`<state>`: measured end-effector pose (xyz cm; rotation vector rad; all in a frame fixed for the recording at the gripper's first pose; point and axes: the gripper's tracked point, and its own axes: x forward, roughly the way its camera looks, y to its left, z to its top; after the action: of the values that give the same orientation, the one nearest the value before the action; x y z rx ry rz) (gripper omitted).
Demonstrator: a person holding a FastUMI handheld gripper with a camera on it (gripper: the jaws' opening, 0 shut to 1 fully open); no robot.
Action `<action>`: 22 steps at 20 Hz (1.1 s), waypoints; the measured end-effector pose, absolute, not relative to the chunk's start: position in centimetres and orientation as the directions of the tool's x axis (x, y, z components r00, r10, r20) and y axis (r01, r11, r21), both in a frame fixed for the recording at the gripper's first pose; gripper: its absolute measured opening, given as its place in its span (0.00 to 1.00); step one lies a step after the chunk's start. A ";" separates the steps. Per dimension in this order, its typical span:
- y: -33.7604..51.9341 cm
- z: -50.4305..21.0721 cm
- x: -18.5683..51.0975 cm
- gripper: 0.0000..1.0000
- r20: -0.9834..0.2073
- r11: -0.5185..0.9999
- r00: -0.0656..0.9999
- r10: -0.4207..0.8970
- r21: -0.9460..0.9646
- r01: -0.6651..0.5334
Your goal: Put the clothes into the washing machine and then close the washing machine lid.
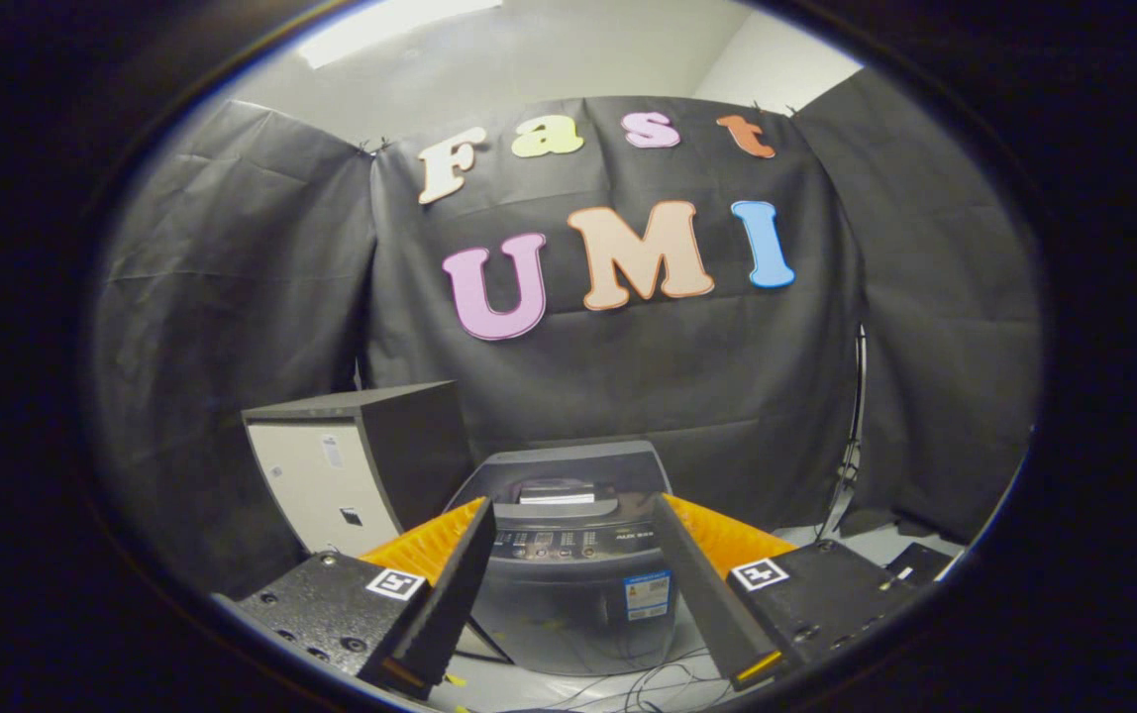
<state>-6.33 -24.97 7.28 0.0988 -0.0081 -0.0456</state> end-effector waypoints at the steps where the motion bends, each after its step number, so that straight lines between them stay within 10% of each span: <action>1: -24.9 6.8 -6.0 0.97 -0.006 0.994 0.999 -0.043 0.098 0.043; 14: -24.5 4.8 -5.3 0.97 -0.021 0.997 0.999 -0.042 0.067 0.043; 22: -25.9 3.3 -1.8 0.97 0.333 0.996 0.943 0.012 0.076 -0.040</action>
<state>-1.75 -25.91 3.31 0.0816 -0.3385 0.0267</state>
